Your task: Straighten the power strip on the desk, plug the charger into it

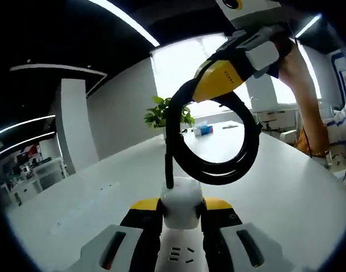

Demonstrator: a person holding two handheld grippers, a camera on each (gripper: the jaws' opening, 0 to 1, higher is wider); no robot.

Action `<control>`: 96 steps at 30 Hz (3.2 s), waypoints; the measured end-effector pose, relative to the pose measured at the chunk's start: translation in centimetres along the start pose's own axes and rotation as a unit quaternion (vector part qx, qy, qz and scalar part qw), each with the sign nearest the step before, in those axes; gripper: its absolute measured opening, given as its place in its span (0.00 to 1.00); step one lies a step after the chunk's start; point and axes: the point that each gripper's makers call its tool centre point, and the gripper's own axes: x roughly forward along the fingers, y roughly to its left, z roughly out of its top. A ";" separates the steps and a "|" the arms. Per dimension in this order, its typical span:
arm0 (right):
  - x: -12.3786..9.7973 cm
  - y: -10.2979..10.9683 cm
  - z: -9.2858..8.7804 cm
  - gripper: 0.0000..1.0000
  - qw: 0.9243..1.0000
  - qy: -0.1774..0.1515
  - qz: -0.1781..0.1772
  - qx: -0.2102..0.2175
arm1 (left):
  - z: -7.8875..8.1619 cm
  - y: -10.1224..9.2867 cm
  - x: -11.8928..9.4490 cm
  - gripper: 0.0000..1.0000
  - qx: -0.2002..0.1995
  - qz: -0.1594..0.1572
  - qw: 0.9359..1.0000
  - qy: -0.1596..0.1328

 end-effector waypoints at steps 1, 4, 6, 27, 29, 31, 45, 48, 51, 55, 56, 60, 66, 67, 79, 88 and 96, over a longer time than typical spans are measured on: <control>0.0 0.1 0.0 0.03 1.000 -0.001 0.001 -0.003 | 0.0 0.0 0.0 0.27 0.009 0.010 1.000 0.000; 0.2 0.0 0.0 0.03 1.000 -0.004 0.000 -0.006 | 0.1 -0.1 0.0 0.27 0.016 0.023 1.000 -0.001; 0.1 -0.2 -0.1 0.04 1.000 -0.008 0.006 0.000 | 0.0 -0.1 0.1 0.26 0.017 0.027 0.999 0.000; 0.7 -0.3 -1.0 0.09 0.977 -0.101 0.162 0.093 | -0.2 0.6 0.7 0.25 0.006 0.049 0.999 -0.001; 0.8 -0.4 -0.7 0.09 0.976 -0.103 0.165 0.094 | -0.2 0.7 0.7 0.25 0.002 0.049 0.999 -0.001; 0.8 -0.3 -0.5 0.09 0.975 -0.105 0.169 0.098 | -0.2 0.8 0.7 0.25 -0.004 0.046 0.999 0.003; 0.8 0.7 0.3 0.19 0.942 -0.190 0.248 0.123 | -0.3 0.7 0.7 0.25 -0.015 0.043 0.999 0.006; 0.2 0.3 1.1 0.19 0.930 -0.228 0.252 0.138 | -0.3 0.6 0.7 0.25 -0.016 0.043 0.999 0.006; -1.1 -1.2 2.3 0.20 0.914 -0.293 0.243 0.140 | -0.3 0.7 0.6 0.25 -0.019 0.042 0.999 0.006; -1.7 -3.0 2.1 0.18 0.903 -0.343 0.230 0.120 | -0.3 0.7 0.6 0.25 -0.022 0.042 0.999 0.005; -1.3 -3.3 1.5 0.18 0.904 -0.341 0.230 0.115 | -0.3 0.7 0.6 0.25 -0.022 0.041 0.999 0.005; 0.7 -2.7 -0.4 0.17 0.906 -0.332 0.256 0.067 | -0.4 0.6 0.6 0.25 -0.025 0.040 0.999 0.005; 3.2 -0.1 -1.7 0.18 0.880 -0.328 0.339 0.044 | -0.4 0.6 0.6 0.25 -0.027 0.037 0.999 0.008; 3.4 0.2 -1.6 0.19 0.874 -0.328 0.354 0.056 | -0.4 0.6 0.6 0.25 -0.027 0.037 0.999 0.009; 4.0 3.0 0.7 0.18 0.816 -0.349 0.453 0.084 | -0.5 0.7 0.6 0.25 -0.035 0.030 0.999 0.010; 4.6 4.9 1.8 0.15 0.803 -0.360 0.469 0.072 | -0.4 0.6 0.6 0.25 -0.033 0.027 0.999 0.014; 4.9 4.5 1.7 0.10 0.805 -0.359 0.467 0.073 | -0.5 0.7 0.7 0.26 -0.038 0.028 0.999 0.012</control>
